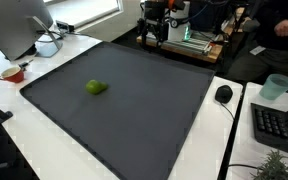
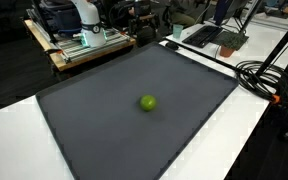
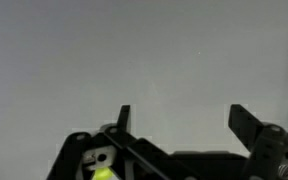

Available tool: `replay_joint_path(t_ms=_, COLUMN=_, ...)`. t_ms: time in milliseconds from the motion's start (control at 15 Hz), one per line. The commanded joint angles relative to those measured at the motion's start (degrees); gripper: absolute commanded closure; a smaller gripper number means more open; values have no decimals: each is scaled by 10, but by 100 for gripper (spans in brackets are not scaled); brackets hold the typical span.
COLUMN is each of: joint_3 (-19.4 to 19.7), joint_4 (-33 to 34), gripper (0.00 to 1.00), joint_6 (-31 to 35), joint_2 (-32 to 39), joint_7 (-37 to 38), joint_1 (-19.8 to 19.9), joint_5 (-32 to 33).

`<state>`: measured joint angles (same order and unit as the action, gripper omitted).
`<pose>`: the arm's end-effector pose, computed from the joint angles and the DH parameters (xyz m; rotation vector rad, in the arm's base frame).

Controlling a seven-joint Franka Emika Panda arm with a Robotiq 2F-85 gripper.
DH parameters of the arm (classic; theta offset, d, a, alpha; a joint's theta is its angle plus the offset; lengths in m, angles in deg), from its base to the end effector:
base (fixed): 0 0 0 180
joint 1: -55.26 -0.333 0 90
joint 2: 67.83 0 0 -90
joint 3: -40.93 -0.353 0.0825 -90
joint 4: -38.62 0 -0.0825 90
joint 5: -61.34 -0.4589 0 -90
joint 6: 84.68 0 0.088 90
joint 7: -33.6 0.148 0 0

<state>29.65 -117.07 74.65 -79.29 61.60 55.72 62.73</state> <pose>0.4616 0.0838 0.2495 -3.0474 0.4248 -0.4044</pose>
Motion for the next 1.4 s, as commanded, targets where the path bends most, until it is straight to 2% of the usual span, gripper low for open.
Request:
replay_joint_path(t_ms=0, joint_3=-18, joint_4=-14, gripper=0, joint_6=70, joint_2=16, joint_7=67, joint_1=44, joint_5=80)
replay_joint_path(t_ms=67, joint_3=-27, joint_4=-19, gripper=0, joint_6=97, joint_2=24, joint_7=93, joint_1=67, joint_5=121)
replay_joint_path(t_ms=267, joint_3=-85, joint_4=-18, gripper=0, joint_6=165, joint_2=36, joint_7=224, joint_1=185, joint_5=273)
replay_joint_path(t_ms=333, joint_3=-93, joint_4=-21, gripper=0, joint_6=179, joint_2=36, joint_7=268, joint_1=209, joint_5=311)
replay_joint_path(t_ms=600, joint_3=-165, joint_4=-18, gripper=0, joint_6=209, joint_2=14, joint_7=416, joint_1=326, joint_5=411)
replay_joint_path(t_ms=733, joint_3=-186, joint_4=-14, gripper=0, joint_6=202, joint_2=45, joint_7=438, joint_1=343, joint_5=417)
replay_joint_path(t_ms=800, joint_3=-162, joint_4=-17, gripper=0, joint_6=201, joint_2=30, joint_7=396, joint_1=321, joint_5=395)
replay_joint_path(t_ms=933, joint_3=-177, joint_4=-17, gripper=0, joint_6=201, joint_2=38, joint_7=411, joint_1=333, joint_5=398)
replay_joint_path(t_ms=1133, joint_3=-180, joint_4=-17, gripper=0, joint_6=201, joint_2=43, joint_7=415, joint_1=333, joint_5=398)
replay_joint_path(t_ms=1333, joint_3=-233, joint_4=-15, gripper=0, joint_6=165, joint_2=-16, joint_7=505, joint_1=388, joint_5=446)
